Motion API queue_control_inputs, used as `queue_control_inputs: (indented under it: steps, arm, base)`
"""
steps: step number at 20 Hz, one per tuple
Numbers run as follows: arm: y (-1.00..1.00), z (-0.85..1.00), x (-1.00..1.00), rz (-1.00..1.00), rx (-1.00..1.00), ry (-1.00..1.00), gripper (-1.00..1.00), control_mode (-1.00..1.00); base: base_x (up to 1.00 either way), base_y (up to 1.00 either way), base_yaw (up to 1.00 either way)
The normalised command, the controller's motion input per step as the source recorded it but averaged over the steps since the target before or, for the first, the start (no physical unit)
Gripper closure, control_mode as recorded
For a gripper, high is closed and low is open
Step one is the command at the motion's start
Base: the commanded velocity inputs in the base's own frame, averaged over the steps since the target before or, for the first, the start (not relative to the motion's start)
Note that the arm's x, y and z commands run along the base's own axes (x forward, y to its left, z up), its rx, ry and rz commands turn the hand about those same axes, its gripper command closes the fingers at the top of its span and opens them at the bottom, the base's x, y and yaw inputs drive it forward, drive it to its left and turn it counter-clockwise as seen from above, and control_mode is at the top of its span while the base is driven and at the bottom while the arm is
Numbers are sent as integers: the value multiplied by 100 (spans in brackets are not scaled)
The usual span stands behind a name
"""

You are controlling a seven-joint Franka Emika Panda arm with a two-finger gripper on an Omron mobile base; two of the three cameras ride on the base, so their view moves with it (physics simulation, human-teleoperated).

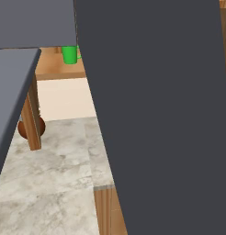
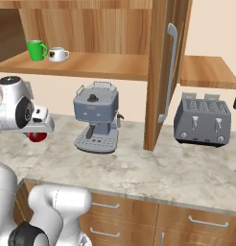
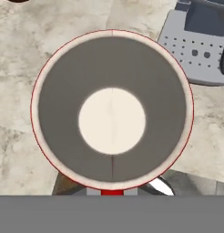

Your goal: Pick the mug on the counter and place it in the cabinet with the handle facing the right, like the mugs already inside.

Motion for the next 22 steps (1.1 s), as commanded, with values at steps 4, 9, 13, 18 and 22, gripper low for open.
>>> queue_control_inputs:
  steps: [4, 9, 13, 18, 22]
  arm:
    - [-22, 64, -50, 16, -5, -3, 100, -100]
    - [-26, 58, -38, 22, 0, 0, 100, -100]
    - [-30, 40, -19, 23, 0, 0, 100, -100]
    - [-28, 44, -15, 26, -2, 0, 100, -100]
    - [-19, 35, -2, 21, 0, -7, 100, -100]
  base:
    - [0, 0, 0]
    - [0, 0, 0]
    - [0, 0, 0]
    - [0, 0, 0]
    - [0, 0, 0]
